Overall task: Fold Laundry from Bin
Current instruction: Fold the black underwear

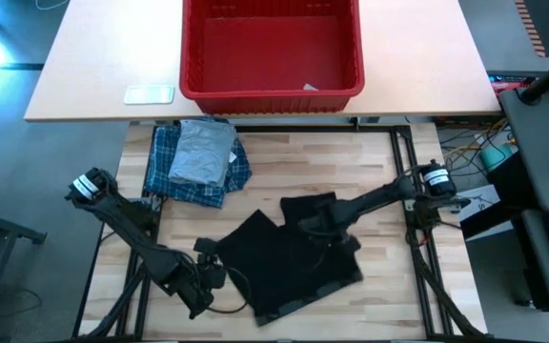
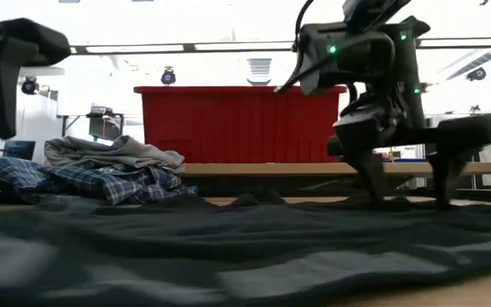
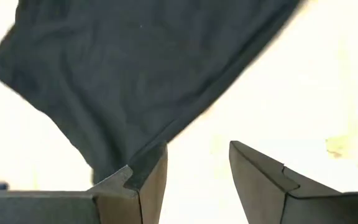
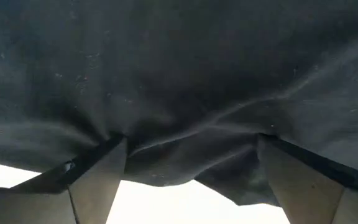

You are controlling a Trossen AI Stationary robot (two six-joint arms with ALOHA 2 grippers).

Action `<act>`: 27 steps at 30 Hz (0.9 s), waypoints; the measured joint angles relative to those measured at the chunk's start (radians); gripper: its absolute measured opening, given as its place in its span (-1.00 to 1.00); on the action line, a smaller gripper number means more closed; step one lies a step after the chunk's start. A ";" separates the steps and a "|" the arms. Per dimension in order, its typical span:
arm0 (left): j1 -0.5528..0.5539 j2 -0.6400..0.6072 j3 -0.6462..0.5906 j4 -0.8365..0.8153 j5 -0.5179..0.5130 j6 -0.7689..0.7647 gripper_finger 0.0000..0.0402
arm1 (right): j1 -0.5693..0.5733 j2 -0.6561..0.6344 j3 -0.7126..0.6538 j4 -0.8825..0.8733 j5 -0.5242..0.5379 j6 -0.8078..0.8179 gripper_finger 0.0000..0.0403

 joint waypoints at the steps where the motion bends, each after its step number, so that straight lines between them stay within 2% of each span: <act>1: 0.004 0.000 0.009 -0.002 0.000 0.020 -0.22 | -0.017 -0.004 -0.003 0.002 0.038 -0.070 0.75; 5: 0.028 0.000 0.030 -0.028 -0.001 0.104 -0.22 | -0.084 -0.016 0.004 0.012 0.184 -0.269 0.75; 8: 0.054 -0.003 0.031 -0.053 -0.001 0.154 -0.22 | -0.101 -0.015 0.049 -0.032 0.295 -0.272 0.75; 10: 0.074 -0.007 0.031 -0.055 0.000 0.198 -0.22 | -0.098 -0.032 0.085 -0.088 0.295 -0.253 0.75; 14: 0.109 -0.008 0.027 -0.058 0.001 0.321 -0.22 | -0.038 -0.088 0.121 -0.132 0.215 -0.151 0.75; 18: 0.136 -0.028 -0.024 -0.043 0.006 0.399 -0.19 | 0.096 -0.119 0.176 -0.088 0.109 0.133 0.75; 21: 0.154 -0.078 -0.120 0.042 0.038 0.463 -0.11 | 0.214 -0.115 0.228 0.136 0.025 0.434 0.75; 24: 0.158 -0.141 -0.222 0.144 0.039 0.533 -0.02 | 0.323 -0.059 0.287 0.418 0.083 0.726 0.75; 25: 0.158 -0.161 -0.252 0.173 0.038 0.558 0.01 | 0.351 -0.027 0.318 0.464 0.128 0.810 0.75; 27: 0.158 -0.194 -0.304 0.227 0.038 0.607 0.06 | 0.397 0.051 0.406 0.448 0.219 0.965 0.75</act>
